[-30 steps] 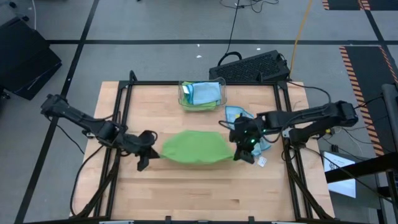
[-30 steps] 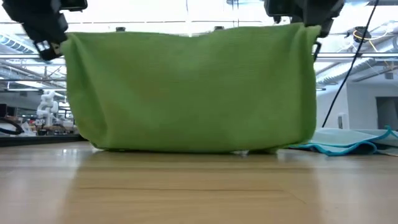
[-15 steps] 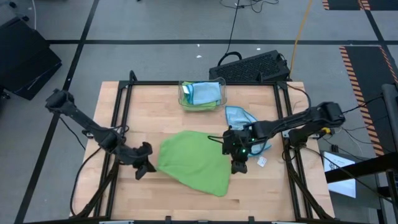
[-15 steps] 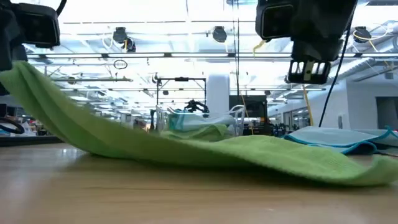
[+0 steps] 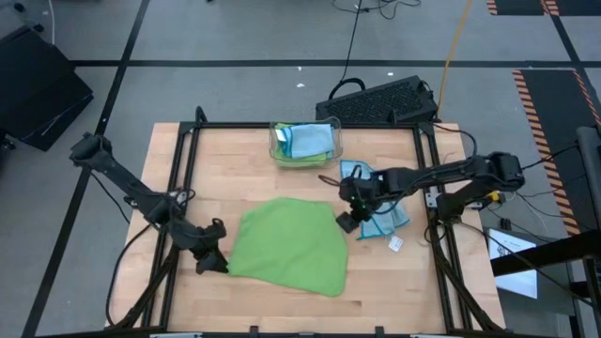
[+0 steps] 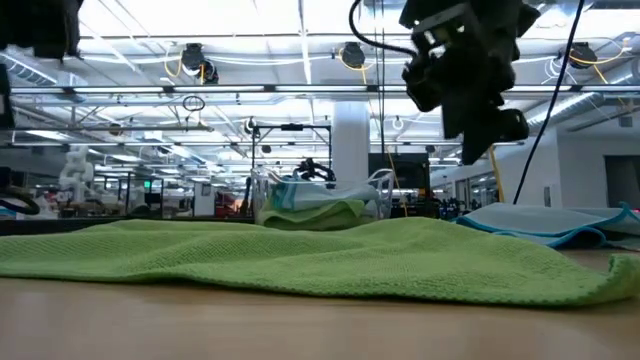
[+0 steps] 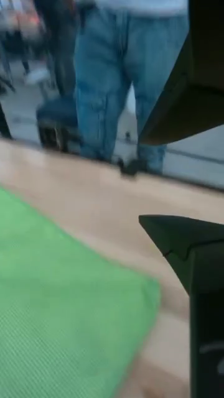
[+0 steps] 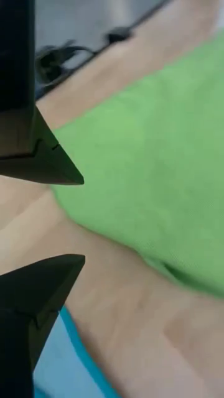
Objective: Fold microfiber towels
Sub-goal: Fold the green microfiber cloth
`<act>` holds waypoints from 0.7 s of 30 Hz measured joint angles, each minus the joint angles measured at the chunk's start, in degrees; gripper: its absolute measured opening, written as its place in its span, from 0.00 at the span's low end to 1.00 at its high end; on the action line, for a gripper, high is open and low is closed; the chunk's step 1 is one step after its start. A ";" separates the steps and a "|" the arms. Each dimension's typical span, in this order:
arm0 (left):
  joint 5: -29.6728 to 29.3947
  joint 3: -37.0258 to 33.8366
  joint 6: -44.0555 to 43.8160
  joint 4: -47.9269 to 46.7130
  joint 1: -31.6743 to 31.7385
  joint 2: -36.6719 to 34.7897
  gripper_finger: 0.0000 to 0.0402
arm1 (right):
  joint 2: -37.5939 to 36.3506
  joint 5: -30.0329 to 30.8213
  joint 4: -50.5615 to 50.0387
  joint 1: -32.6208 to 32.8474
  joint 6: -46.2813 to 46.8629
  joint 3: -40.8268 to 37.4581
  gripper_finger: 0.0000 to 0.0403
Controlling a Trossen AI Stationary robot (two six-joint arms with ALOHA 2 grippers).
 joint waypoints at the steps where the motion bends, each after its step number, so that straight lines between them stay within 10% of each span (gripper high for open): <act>1: 0.00 1.04 0.51 -0.58 0.52 -0.74 0.50 | 0.12 0.97 0.16 -0.80 1.59 -0.02 0.47; 11: -14.14 6.68 23.37 -6.39 15.51 4.59 0.38 | 8.25 7.27 6.86 -7.82 4.78 -0.02 0.45; 21: -5.21 5.20 34.14 -7.67 27.22 23.85 0.19 | 13.69 4.47 16.71 -3.78 5.93 -0.02 0.25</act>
